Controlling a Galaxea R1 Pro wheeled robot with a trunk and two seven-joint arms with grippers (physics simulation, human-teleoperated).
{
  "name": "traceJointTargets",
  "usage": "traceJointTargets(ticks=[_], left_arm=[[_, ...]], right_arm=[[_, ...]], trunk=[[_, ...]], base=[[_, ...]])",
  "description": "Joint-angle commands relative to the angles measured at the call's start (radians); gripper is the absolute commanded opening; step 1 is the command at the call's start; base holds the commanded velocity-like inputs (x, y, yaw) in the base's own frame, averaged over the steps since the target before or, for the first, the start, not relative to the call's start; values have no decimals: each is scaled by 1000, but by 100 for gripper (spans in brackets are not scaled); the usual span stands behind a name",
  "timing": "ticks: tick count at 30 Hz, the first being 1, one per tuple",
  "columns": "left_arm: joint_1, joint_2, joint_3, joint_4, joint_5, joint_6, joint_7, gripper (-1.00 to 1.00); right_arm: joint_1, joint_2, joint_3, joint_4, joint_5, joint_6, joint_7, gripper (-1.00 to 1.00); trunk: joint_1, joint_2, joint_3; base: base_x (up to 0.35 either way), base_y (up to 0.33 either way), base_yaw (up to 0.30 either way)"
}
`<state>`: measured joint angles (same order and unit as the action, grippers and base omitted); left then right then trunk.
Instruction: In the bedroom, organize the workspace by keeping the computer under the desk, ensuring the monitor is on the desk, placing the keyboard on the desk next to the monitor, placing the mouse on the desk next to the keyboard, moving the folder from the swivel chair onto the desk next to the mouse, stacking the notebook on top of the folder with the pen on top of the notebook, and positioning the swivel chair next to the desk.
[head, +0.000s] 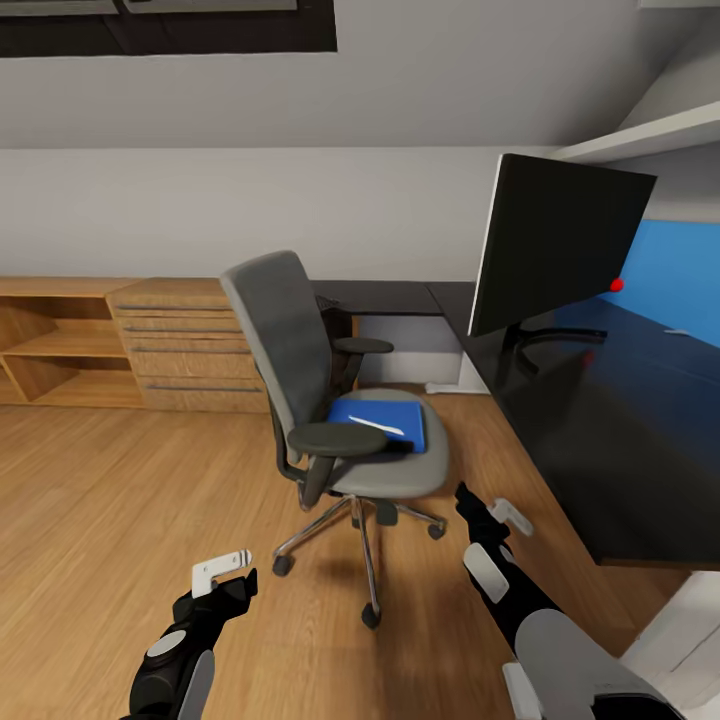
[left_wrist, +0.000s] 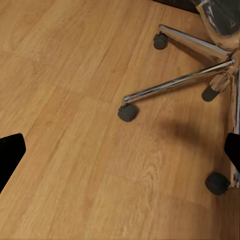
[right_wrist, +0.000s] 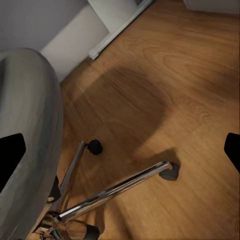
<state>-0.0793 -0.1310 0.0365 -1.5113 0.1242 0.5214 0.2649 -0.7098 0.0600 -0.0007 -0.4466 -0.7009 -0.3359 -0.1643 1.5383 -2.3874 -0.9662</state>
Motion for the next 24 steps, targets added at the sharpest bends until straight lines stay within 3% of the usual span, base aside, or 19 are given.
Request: traceJointTargets(ticks=[1, 24], left_arm=[[-1, 0, 1, -1, 11, 3, 7, 100], [-1, 13, 6, -1, 11, 2, 8, 100]], right_arm=[[0, 0, 0, -1, -5, -3, -1, 100], [0, -3, -3, -1, -8, -6, 0, 100]], trunk=[[0, 0, -1], [0, 0, -1]], base=[[262, 0, 0], [249, 0, 0]])
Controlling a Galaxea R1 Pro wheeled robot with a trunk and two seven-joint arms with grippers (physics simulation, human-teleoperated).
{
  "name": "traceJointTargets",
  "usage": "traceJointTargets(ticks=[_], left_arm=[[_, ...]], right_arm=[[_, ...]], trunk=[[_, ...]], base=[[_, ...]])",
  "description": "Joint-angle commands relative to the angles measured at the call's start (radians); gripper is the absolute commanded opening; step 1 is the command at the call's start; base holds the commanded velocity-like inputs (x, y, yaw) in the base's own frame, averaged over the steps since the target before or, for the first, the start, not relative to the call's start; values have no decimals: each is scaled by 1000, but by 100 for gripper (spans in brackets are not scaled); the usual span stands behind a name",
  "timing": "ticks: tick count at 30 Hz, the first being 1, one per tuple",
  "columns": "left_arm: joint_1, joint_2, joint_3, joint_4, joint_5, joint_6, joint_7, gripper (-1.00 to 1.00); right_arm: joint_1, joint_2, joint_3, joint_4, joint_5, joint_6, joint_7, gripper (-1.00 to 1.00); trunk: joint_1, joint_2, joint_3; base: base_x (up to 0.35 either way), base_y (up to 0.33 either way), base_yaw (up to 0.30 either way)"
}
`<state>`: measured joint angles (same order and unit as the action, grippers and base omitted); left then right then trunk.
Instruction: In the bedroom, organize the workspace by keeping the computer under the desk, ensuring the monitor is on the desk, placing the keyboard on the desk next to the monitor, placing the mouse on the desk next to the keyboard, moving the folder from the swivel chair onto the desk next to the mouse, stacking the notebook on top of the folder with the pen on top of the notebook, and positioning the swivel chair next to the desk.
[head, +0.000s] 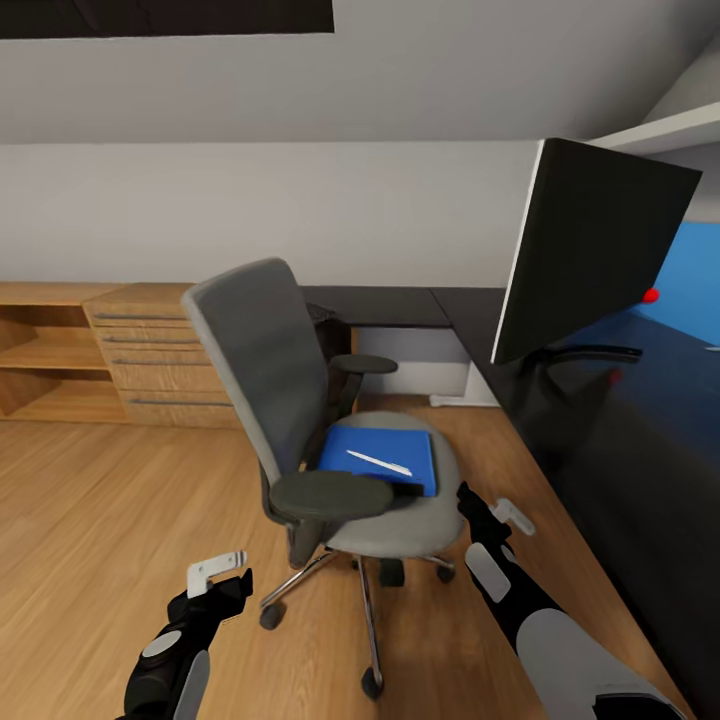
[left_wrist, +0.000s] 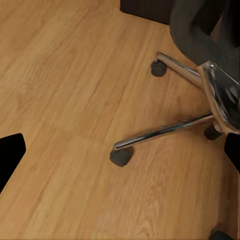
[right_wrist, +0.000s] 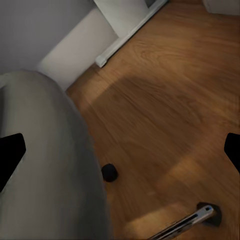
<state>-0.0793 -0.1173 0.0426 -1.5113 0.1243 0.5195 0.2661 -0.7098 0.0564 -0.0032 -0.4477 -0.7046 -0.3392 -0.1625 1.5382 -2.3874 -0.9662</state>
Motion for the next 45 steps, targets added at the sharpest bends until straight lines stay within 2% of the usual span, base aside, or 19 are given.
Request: traceJointTargets(ticks=[1, 7, 9, 12, 14, 15, 18, 20, 24, 29, 32, 37, 45], left_arm=[[-1, 0, 0, -1, 11, 3, 7, 100], [-1, 1, 2, -1, 11, 2, 7, 100], [-1, 1, 14, -2, 12, 3, 7, 100], [-1, 0, 106, -5, 18, 4, 5, 100], [-1, 0, 142, -6, 21, 5, 4, 100], [-1, -1, 158, -9, 22, 5, 3, 100], [-1, -1, 176, -25, 24, 5, 3, 100], [-1, -2, 181, -33, 24, 5, 3, 100], [-1, -3, 188, -46, 24, 5, 2, 100], [-1, -7, 185, -52, 25, 5, 2, 100], [-1, -8, 184, -54, 25, 5, 3, 100], [-1, -8, 186, -71, 25, 5, 4, 100], [-1, -9, 185, -73, 25, 5, 4, 100]], right_arm=[[0, 0, -1, 0, -4, -3, -2, 100], [0, -1, -3, 1, -8, 1, -3, 100], [0, -1, -3, 2, -8, 3, -3, 100], [0, -2, -4, 3, -11, 8, -3, 100], [0, -2, -5, 3, -13, 9, -3, 100], [0, -3, -5, 3, -13, 9, -3, 100], [0, -3, -6, 4, -15, 11, -3, 100], [0, -4, -8, 4, -16, 12, -3, 100], [0, -17, -20, 4, -82, 57, -3, 100], [0, -31, -21, 2, -126, 107, -2, 100], [0, -32, -21, 1, -129, 111, -2, 100], [0, -31, -21, 0, -131, 114, -3, 100], [0, -28, -19, -2, -131, 114, -3, 100]], trunk=[[0, 0, -1], [0, 0, -1], [0, 0, -1], [0, 0, -1], [0, 0, -1], [0, 0, -1], [0, 0, -1], [0, 0, -1], [0, 0, -1], [0, 0, -1], [0, 0, -1], [19, -35, -17], [19, -35, -17]], base=[[279, 0, 0], [264, 0, 0], [117, 0, 0], [32, 0, 0], [13, 0, 0], [6, 0, 0], [4, 0, 0], [2, 0, 0], [0, 0, 0], [0, 0, 0], [0, 0, 0], [0, 0, 0], [0, 0, 5]])
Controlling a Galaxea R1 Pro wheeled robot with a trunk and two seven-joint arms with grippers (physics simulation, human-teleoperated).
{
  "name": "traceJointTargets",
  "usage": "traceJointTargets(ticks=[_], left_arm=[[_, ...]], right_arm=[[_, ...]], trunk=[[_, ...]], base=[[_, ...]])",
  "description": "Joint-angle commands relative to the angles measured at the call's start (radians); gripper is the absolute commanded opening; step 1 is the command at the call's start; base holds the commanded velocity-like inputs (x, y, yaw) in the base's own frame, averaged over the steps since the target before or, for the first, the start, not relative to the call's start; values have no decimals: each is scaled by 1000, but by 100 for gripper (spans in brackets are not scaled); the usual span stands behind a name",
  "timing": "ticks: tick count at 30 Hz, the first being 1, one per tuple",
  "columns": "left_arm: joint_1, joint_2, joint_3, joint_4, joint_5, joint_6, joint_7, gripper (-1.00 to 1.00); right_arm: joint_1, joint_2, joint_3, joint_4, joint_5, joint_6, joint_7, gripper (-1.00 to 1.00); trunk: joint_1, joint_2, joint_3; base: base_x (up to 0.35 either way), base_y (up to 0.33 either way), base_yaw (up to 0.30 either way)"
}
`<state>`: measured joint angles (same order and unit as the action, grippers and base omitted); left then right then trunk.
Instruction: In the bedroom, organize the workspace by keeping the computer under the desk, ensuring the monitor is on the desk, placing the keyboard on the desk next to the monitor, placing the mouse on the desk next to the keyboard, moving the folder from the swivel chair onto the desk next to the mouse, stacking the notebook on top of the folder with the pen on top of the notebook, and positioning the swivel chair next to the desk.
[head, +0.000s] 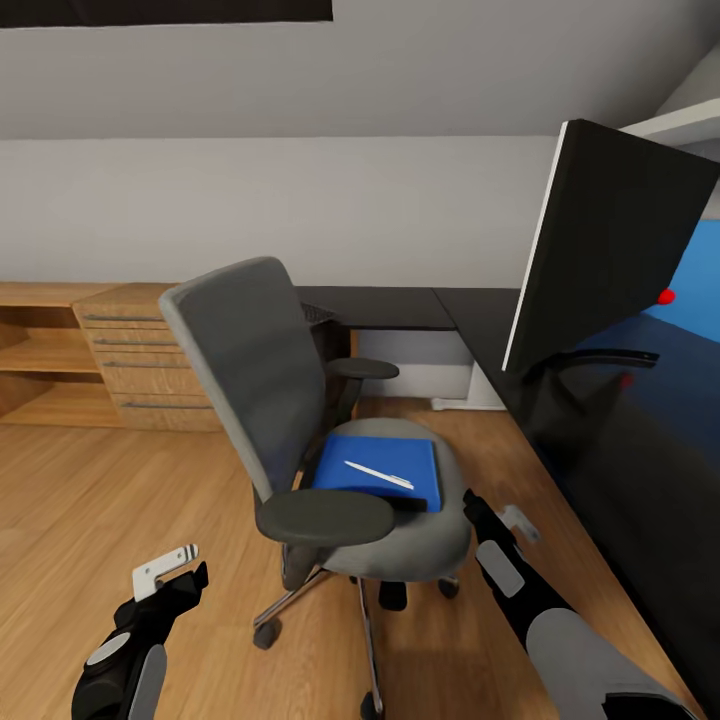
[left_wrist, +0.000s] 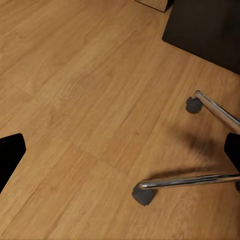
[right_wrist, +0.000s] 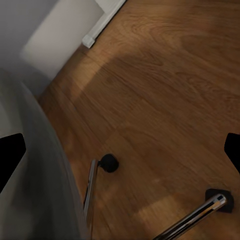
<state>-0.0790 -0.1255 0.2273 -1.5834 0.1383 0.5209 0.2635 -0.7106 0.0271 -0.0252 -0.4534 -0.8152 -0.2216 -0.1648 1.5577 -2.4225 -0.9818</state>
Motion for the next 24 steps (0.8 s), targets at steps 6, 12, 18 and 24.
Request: traceJointTargets(ticks=[6, 12, 18, 24], left_arm=[[-1, 0, 0, -1, 10, 4, 6, 100], [-1, -1, -1, -1, 10, 5, 6, 100], [-1, -1, -2, 0, 10, 4, 6, 100], [-1, -2, -3, 4, 9, 4, 6, 100]], right_arm=[[0, 3, 4, 2, -21, -4, -1, 100], [0, 4, 4, 2, -21, -4, -1, 100], [0, 4, 4, 2, -21, -4, -1, 100], [0, 4, 5, 2, -21, -4, -1, 100]], trunk=[[0, 0, -1], [0, 0, -1], [0, 0, -1], [0, 0, -1]], base=[[0, 0, 203], [0, 0, 272], [0, 0, 277], [0, 0, 277]])
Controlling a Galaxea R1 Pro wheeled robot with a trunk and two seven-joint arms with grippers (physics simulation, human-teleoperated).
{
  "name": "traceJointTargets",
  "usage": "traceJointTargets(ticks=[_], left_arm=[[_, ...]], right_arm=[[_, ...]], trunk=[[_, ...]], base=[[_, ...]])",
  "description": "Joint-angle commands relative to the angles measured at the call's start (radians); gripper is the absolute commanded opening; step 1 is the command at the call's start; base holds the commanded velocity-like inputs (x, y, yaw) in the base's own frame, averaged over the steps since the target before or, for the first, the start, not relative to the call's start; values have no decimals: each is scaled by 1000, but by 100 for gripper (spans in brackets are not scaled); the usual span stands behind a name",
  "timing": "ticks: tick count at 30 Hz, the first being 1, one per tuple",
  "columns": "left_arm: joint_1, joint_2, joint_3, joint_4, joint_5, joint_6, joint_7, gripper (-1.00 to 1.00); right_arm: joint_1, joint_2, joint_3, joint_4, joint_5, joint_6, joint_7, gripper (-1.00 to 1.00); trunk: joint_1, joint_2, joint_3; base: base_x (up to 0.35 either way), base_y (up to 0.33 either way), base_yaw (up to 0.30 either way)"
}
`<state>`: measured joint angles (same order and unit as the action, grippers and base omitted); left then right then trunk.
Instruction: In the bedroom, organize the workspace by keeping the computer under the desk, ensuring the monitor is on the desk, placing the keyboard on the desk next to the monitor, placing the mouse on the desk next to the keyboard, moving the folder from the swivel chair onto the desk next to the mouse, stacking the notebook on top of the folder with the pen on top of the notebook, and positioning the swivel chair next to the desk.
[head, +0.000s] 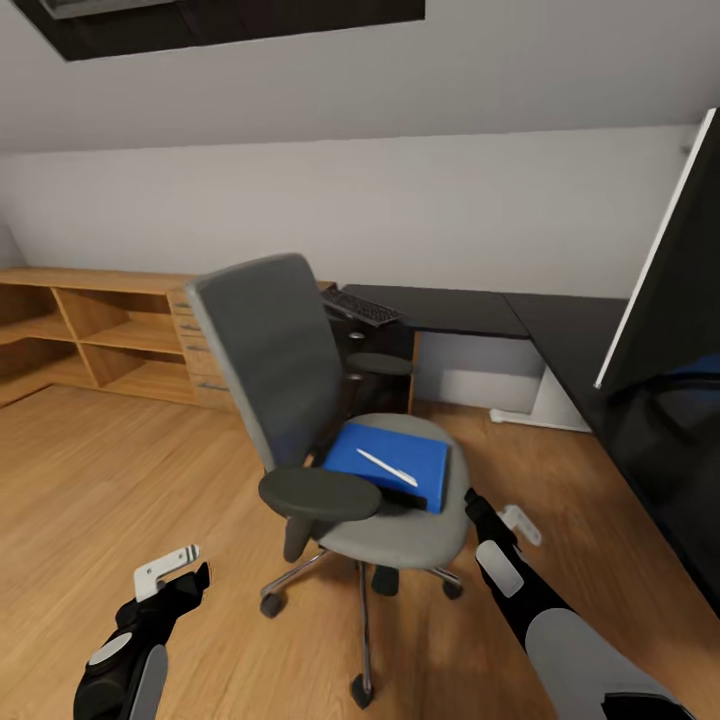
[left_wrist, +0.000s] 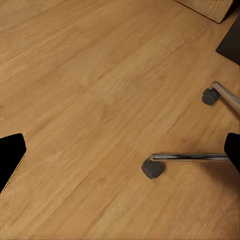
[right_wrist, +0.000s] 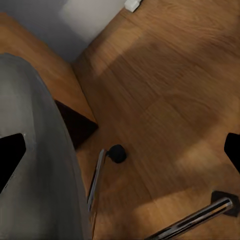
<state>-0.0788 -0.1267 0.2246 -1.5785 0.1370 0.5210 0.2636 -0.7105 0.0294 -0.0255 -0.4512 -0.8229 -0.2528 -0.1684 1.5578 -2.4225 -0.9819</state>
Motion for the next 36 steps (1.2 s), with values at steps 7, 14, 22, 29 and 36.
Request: traceJointTargets(ticks=[7, 14, 22, 29, 36], left_arm=[[-1, -1, -1, 1, 9, 4, 5, 100], [-1, 0, -1, 2, 9, 4, 5, 100], [-1, 1, -1, 2, 7, 5, 3, 100], [-1, 1, -1, 4, 6, 5, 5, 100], [-1, 1, -1, 8, 6, 4, 4, 100]], right_arm=[[0, 1, 6, 0, -13, 27, 3, 100], [0, 1, 6, 0, -13, 28, 3, 100], [0, 1, 6, 0, -12, 24, 3, 100], [0, 1, 6, 0, -11, 23, 3, 100], [0, 1, 6, 0, -12, 23, 3, 100]], trunk=[[0, 0, -1], [0, 0, -1], [0, 0, -1], [0, 0, 1], [0, 0, 4]], base=[[0, 0, 257], [0, 0, 36], [88, 0, 117], [2, 0, 251], [1, 0, 260]])
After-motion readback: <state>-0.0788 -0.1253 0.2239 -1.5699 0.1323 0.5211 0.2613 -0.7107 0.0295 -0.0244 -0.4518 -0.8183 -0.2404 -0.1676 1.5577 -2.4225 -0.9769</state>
